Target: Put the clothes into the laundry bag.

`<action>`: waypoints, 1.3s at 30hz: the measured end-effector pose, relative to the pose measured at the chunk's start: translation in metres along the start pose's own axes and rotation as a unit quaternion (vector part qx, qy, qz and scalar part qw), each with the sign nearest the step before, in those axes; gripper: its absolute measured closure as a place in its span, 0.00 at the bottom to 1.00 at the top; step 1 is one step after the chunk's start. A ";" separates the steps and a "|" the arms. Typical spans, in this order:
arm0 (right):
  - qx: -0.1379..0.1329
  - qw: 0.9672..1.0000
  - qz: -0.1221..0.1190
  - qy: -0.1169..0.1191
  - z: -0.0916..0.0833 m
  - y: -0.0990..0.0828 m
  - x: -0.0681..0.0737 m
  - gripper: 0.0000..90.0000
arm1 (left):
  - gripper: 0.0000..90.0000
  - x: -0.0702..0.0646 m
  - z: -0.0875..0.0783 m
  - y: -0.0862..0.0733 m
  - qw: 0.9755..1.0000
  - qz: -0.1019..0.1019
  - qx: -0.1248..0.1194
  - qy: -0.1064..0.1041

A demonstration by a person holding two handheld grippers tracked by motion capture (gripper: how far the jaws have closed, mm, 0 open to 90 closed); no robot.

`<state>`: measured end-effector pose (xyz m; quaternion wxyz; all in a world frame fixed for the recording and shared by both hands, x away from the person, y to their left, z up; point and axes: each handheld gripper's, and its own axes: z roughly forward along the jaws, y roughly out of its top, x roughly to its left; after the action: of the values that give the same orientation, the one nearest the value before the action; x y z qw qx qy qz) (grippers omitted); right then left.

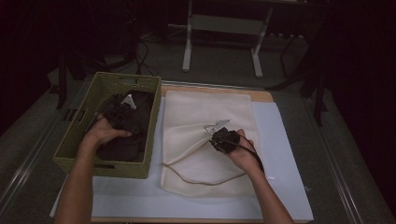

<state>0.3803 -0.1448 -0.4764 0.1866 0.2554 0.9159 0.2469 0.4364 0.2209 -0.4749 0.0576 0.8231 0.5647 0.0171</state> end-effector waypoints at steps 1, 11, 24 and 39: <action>-0.001 1.000 0.000 -0.001 0.001 0.000 0.000 0.91 | 0.00 0.000 0.005 0.001 1.000 -0.006 -0.003 0.007; 0.005 1.000 -0.003 0.002 0.004 0.002 0.003 0.91 | 0.00 0.005 0.025 -0.002 0.998 -0.036 -0.029 0.032; 0.000 1.000 -0.005 0.004 -0.001 0.002 0.002 0.90 | 0.52 0.006 0.013 -0.001 0.995 -0.045 -0.021 0.083; -0.002 1.000 0.010 0.010 -0.003 0.005 -0.004 0.95 | 0.64 0.006 -0.024 -0.005 0.996 -0.006 -0.007 0.089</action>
<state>0.3836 -0.1443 -0.4711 0.1755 0.2612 0.9147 0.2536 0.4317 0.2298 -0.4523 0.0132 0.8147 0.5720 0.0941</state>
